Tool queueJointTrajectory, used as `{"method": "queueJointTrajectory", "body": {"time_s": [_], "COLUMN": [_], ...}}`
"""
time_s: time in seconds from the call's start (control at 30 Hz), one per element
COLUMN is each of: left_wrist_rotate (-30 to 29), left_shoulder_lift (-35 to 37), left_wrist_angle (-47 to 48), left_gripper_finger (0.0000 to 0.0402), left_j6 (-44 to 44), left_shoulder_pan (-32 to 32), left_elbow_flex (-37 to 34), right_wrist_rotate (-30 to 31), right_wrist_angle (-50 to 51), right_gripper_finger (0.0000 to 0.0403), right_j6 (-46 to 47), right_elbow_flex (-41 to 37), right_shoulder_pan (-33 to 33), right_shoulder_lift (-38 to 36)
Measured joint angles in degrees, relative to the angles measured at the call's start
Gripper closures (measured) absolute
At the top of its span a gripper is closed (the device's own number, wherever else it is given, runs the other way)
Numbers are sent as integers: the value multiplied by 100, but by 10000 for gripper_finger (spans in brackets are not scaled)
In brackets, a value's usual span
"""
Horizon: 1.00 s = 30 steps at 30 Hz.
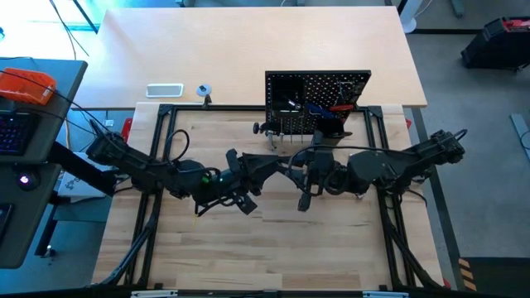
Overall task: Hang tools onto peg board
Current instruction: Hang the silver socket onto the pegboard
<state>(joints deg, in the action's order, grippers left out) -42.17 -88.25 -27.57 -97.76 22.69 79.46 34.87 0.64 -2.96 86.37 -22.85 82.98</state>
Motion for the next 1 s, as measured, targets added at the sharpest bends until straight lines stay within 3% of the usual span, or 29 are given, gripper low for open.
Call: {"method": "queueJointTrajectory", "body": {"time_s": [0.23,0.63,1.0], "left_wrist_rotate": [-233,-227,-237], "left_shoulder_lift": [2,2,2], "left_wrist_angle": [-371,-231,-219], "left_gripper_finger": [209,263,289], "left_j6": [-294,-286,-283], "left_shoulder_pan": [68,152,173], "left_elbow_flex": [-2,-2,-2], "right_wrist_rotate": [7,8,2], "right_wrist_angle": [-72,-96,-92], "right_gripper_finger": [353,353,353], "right_j6": [-4,-46,-50], "right_elbow_flex": [0,0,0], "right_shoulder_pan": [-2,-4,-7], "right_shoulder_lift": [-4,-4,-4]}}
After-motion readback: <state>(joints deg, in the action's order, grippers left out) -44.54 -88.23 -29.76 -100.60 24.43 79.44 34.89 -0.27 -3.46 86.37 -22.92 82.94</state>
